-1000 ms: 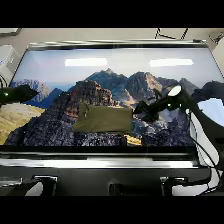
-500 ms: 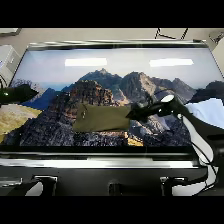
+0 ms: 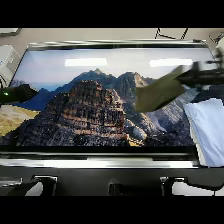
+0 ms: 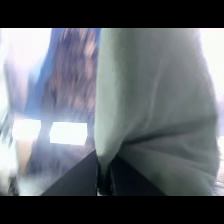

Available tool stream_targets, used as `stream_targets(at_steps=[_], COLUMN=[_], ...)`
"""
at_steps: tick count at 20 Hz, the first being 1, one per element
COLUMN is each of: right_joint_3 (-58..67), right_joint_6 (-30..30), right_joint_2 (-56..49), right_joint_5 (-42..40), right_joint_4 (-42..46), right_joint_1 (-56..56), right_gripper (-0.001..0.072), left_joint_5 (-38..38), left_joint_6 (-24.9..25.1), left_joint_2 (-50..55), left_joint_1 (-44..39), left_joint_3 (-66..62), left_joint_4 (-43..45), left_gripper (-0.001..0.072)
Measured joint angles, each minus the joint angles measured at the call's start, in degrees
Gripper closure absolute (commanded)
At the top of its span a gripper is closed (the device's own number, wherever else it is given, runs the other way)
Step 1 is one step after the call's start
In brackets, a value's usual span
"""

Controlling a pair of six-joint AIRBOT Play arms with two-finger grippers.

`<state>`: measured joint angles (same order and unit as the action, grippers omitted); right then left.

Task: Fold the clothes and pants, and hang the long-sleeved shirts on hangers.

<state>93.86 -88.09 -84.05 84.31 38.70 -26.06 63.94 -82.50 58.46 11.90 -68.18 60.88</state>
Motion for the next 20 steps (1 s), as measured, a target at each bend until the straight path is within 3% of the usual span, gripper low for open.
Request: stream_targets(at_steps=[10,16,20], right_joint_3=[8.48,7.21,-1.77], right_joint_6=[-12.66,-18.73,-19.67], right_joint_2=[8.9,11.82,15.67], right_joint_5=[4.28,6.67,8.02], right_joint_4=[6.4,21.97,36.89], right_joint_1=[-27.96,-34.93,-35.82], right_gripper=[0.0677,0.0674,0.0674], left_joint_5=[-0.04,-0.02,0.09], left_joint_6=[0.0,0.02,0.07], left_joint_2=[0.0,0.0,0.0], left_joint_1=[-0.02,-0.22,-0.28], left_joint_3=[0.0,0.0,0.0], left_joint_4=[-0.04,-0.04,-0.04], left_gripper=[0.0684,0.0684,0.0684])
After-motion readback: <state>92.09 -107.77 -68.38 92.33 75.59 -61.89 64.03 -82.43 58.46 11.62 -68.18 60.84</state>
